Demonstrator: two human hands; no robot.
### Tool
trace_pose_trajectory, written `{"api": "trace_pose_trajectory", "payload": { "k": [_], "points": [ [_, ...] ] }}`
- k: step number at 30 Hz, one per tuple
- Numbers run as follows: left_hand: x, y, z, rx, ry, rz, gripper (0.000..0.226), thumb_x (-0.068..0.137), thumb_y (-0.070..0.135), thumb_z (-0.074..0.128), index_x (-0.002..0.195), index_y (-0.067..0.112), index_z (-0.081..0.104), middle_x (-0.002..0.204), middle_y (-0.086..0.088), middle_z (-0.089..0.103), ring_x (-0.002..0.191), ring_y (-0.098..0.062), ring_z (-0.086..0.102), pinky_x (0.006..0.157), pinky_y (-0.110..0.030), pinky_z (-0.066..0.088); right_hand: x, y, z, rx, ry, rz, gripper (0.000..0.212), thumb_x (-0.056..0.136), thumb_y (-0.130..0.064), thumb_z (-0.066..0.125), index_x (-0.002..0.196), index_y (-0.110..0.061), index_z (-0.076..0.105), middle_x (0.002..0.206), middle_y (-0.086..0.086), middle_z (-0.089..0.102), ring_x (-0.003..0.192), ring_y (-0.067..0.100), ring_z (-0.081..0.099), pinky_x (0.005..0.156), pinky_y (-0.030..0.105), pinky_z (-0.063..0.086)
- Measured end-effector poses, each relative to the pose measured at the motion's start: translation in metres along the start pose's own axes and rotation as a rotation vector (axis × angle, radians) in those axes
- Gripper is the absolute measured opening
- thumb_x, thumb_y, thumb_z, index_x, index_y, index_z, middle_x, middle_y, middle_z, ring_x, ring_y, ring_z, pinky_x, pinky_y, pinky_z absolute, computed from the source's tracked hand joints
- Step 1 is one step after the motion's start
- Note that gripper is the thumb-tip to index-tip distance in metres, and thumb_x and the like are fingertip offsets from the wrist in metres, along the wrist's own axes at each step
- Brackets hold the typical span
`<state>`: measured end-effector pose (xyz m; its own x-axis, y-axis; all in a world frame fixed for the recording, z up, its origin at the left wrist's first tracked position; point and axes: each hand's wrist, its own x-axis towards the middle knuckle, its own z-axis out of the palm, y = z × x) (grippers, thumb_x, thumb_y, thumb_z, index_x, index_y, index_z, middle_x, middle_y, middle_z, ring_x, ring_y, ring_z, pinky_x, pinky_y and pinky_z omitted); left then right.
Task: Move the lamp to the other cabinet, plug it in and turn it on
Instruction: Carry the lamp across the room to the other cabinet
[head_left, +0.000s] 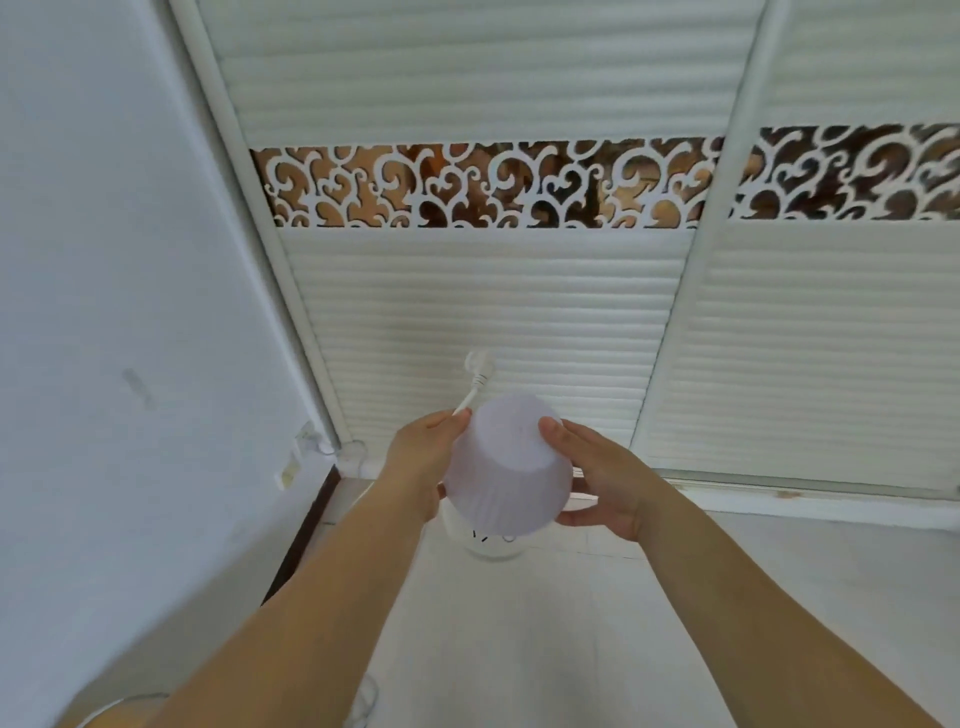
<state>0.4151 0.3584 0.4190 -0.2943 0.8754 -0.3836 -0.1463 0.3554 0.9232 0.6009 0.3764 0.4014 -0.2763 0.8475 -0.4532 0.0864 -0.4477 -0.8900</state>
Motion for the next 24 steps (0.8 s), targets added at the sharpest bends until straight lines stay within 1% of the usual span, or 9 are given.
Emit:
{"api": "trace_pose_trajectory", "payload": {
  "k": [4, 8, 10, 13, 15, 17, 20, 22, 24],
  "points": [
    [0.003, 0.003, 0.103, 0.066, -0.117, 0.004, 0.021, 0.083, 0.031, 0.063, 0.101, 0.022, 0.07, 0.106, -0.005, 0.069, 0.091, -0.023, 0.063, 0.064, -0.029, 0.05, -0.016, -0.005, -0.104, 0.061, 0.066, -0.01, 0.074, 0.063, -0.061, 0.072, 0.128, -0.033, 0.052, 0.117, -0.007, 0.063, 0.104, 0.021, 0.062, 0.082, 0.046, 0.055],
    [-0.002, -0.004, 0.213, 0.097, -0.21, -0.025, 0.027, 0.08, 0.033, 0.067, 0.104, 0.021, 0.068, 0.108, -0.005, 0.069, 0.098, -0.024, 0.063, 0.067, -0.03, 0.051, -0.044, -0.004, -0.209, 0.086, 0.145, -0.021, 0.05, 0.065, -0.061, 0.07, 0.108, -0.036, 0.064, 0.107, -0.009, 0.066, 0.099, 0.019, 0.064, 0.075, 0.042, 0.057],
    [-0.008, -0.007, 0.267, 0.094, -0.26, -0.036, 0.027, 0.08, 0.033, 0.068, 0.104, 0.02, 0.068, 0.106, -0.005, 0.069, 0.093, -0.023, 0.063, 0.066, -0.03, 0.051, -0.059, -0.002, -0.257, 0.09, 0.197, -0.034, 0.048, 0.066, -0.062, 0.069, 0.106, -0.036, 0.064, 0.105, -0.011, 0.067, 0.098, 0.017, 0.064, 0.077, 0.042, 0.058],
    [-0.02, -0.014, 0.353, 0.128, -0.36, -0.065, 0.027, 0.08, 0.031, 0.067, 0.104, 0.02, 0.068, 0.098, -0.004, 0.069, 0.083, -0.021, 0.061, 0.063, -0.028, 0.048, -0.088, 0.004, -0.33, 0.146, 0.318, -0.017, 0.045, 0.069, -0.063, 0.065, 0.104, -0.035, 0.067, 0.104, -0.009, 0.068, 0.098, 0.017, 0.064, 0.078, 0.043, 0.057],
    [-0.031, -0.02, 0.411, 0.18, -0.429, -0.081, 0.026, 0.08, 0.031, 0.066, 0.104, 0.02, 0.069, 0.101, -0.005, 0.068, 0.085, -0.022, 0.06, 0.066, -0.029, 0.049, -0.108, 0.013, -0.376, 0.212, 0.42, -0.001, 0.041, 0.073, -0.063, 0.062, 0.102, -0.035, 0.067, 0.104, -0.007, 0.068, 0.098, 0.017, 0.064, 0.072, 0.04, 0.058],
    [-0.041, -0.025, 0.465, 0.25, -0.501, -0.098, 0.022, 0.079, 0.03, 0.067, 0.099, 0.021, 0.07, 0.103, -0.006, 0.068, 0.087, -0.023, 0.06, 0.074, -0.033, 0.051, -0.126, 0.025, -0.418, 0.273, 0.515, -0.005, 0.037, 0.074, -0.063, 0.06, 0.098, -0.036, 0.067, 0.101, -0.008, 0.068, 0.095, 0.015, 0.064, 0.067, 0.038, 0.058],
    [-0.054, -0.037, 0.535, 0.341, -0.621, -0.117, 0.019, 0.076, 0.028, 0.067, 0.092, 0.019, 0.071, 0.104, -0.006, 0.069, 0.089, -0.025, 0.061, 0.085, -0.039, 0.052, -0.151, 0.043, -0.469, 0.357, 0.634, -0.002, 0.034, 0.075, -0.062, 0.06, 0.096, -0.035, 0.067, 0.1, -0.009, 0.066, 0.094, 0.015, 0.062, 0.071, 0.04, 0.058],
    [-0.062, -0.045, 0.579, 0.393, -0.698, -0.114, 0.021, 0.075, 0.028, 0.068, 0.094, 0.019, 0.071, 0.108, -0.007, 0.068, 0.091, -0.025, 0.061, 0.087, -0.04, 0.051, -0.164, 0.054, -0.501, 0.408, 0.708, 0.007, 0.035, 0.074, -0.063, 0.06, 0.096, -0.036, 0.066, 0.103, -0.009, 0.064, 0.096, 0.015, 0.06, 0.074, 0.042, 0.057],
    [-0.071, -0.057, 0.63, 0.447, -0.791, -0.123, 0.021, 0.075, 0.027, 0.068, 0.094, 0.019, 0.071, 0.107, -0.008, 0.068, 0.088, -0.024, 0.06, 0.084, -0.038, 0.052, -0.178, 0.069, -0.537, 0.464, 0.791, 0.015, 0.037, 0.073, -0.063, 0.06, 0.097, -0.036, 0.065, 0.106, -0.008, 0.061, 0.099, 0.017, 0.057, 0.073, 0.042, 0.057]
  ]
}}
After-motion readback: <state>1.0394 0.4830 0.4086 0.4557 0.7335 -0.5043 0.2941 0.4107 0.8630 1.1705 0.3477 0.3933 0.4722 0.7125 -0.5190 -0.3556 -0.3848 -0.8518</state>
